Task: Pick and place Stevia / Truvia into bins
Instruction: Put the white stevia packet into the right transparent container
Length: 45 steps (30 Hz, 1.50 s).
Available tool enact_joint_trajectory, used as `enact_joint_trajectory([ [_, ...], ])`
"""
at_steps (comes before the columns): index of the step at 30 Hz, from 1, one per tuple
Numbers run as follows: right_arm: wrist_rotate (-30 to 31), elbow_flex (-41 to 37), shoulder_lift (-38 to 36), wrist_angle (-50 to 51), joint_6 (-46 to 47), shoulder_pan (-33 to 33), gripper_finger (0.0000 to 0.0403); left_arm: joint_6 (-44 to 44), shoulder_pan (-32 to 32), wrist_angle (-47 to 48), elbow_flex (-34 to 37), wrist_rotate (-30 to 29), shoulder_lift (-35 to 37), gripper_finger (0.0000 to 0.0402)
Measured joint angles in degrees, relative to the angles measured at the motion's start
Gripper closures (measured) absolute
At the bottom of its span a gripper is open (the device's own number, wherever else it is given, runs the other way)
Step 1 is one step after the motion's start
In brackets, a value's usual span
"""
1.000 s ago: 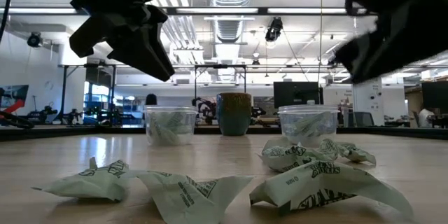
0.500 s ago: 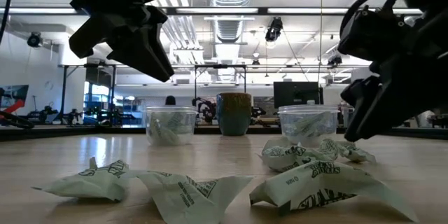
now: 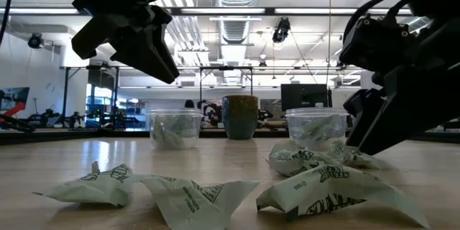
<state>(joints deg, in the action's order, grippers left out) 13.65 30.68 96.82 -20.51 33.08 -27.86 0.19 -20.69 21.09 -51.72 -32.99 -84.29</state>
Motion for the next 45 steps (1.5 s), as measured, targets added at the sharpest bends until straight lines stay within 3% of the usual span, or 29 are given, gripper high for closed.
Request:
enact_joint_trajectory([
  [7, -0.2, 0.1, -0.2, 0.2, -1.9, 0.0, 0.0233, 0.0, 0.0, 0.0, 0.3, 0.0, 0.0, 0.0307],
  [24, -0.2, 0.1, -0.2, 0.1, -6.3, 0.0, 0.0390, 0.0, 0.0, -0.1, 0.6, 0.0, 0.0, 0.0307],
  [38, 1.8, 0.1, -2.1, 0.7, -10.2, -1.9, 0.0394, 0.0, 0.0, -0.1, 0.6, 0.0, 0.0, 0.0307],
  [45, 3.3, 0.1, -7.7, 12.4, -5.8, -3.5, 0.0395, 0.0, 0.0, 0.0, 0.6, 0.0, 0.0, 0.0307],
])
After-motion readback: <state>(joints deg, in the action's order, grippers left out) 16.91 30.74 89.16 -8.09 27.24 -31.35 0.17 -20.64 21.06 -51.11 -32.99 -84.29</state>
